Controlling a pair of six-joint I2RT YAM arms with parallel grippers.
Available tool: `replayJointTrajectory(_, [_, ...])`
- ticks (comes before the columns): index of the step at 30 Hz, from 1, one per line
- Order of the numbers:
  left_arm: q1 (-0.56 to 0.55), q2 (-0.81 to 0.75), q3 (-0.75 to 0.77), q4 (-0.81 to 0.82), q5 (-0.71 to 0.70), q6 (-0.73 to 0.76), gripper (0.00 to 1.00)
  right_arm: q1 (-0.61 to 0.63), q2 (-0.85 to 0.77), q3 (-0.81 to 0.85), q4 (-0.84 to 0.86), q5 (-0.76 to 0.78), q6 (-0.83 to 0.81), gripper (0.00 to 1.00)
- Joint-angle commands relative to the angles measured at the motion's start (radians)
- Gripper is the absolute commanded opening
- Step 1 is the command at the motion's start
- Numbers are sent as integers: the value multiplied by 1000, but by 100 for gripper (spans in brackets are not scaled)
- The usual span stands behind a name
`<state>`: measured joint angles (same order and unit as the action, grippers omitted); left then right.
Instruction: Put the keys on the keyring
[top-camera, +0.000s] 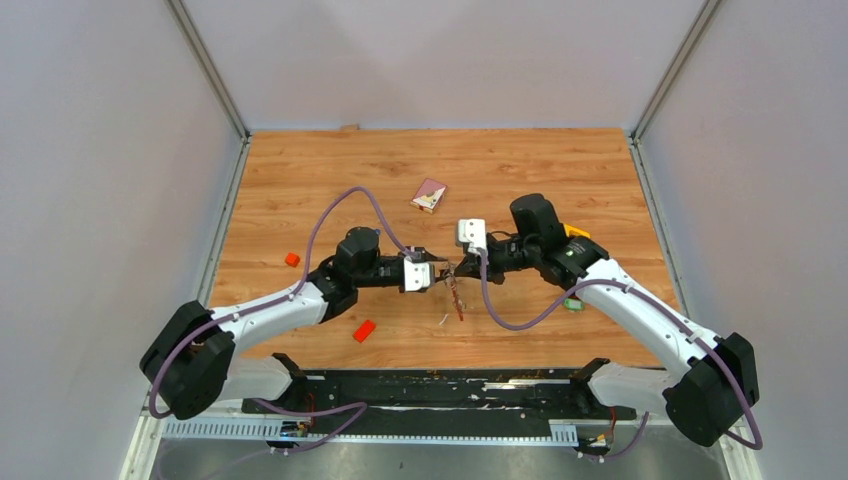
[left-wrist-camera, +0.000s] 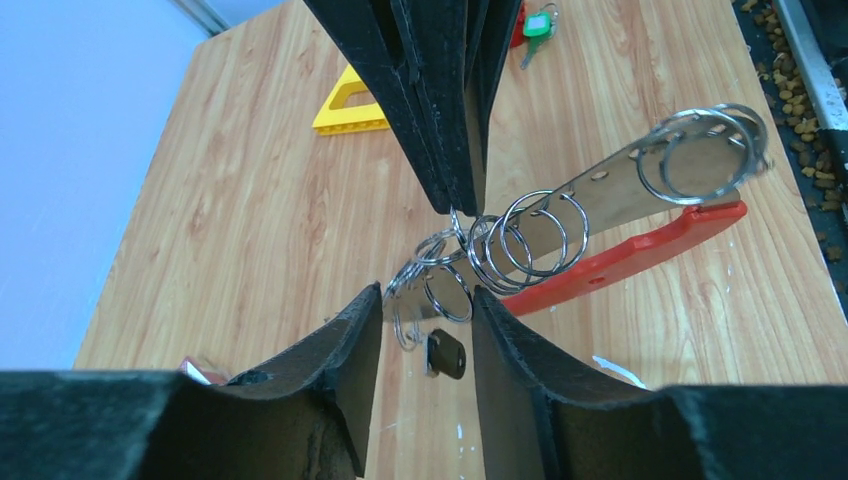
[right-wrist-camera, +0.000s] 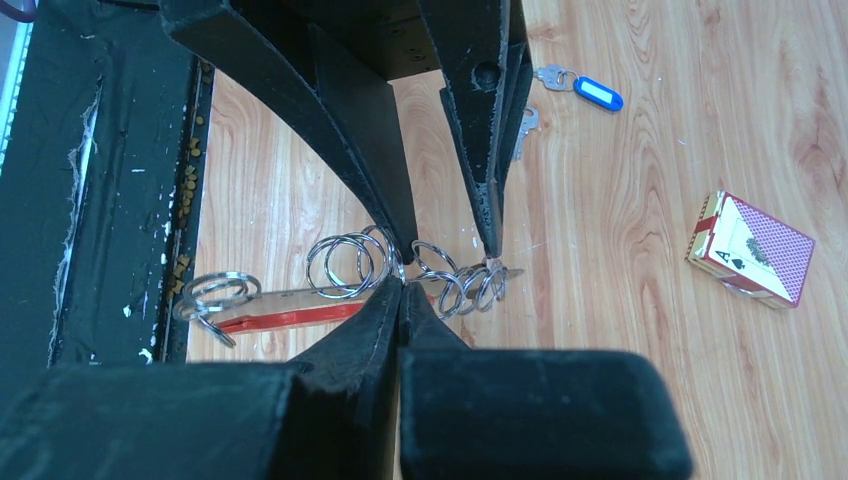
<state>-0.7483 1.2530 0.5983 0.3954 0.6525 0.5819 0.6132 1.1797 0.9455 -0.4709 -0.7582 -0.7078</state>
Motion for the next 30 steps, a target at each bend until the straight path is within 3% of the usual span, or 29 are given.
replayJointTrajectory(1, [-7,19,-8,79,-23,1,44,-7,4,37,53,-52,17,0])
replayJointTrajectory(16, [-11,9,4,90,-44,6,0,-34,12,28,37,-61,3,0])
replayJointTrajectory(23, [-11,-57,70,-133,22,72,0,-54,1,0,2,-11,-75,5])
replayJointTrajectory(30, [-11,-70,116,-241,17,76,0,-43,-27,-43,-25,1,-144,28])
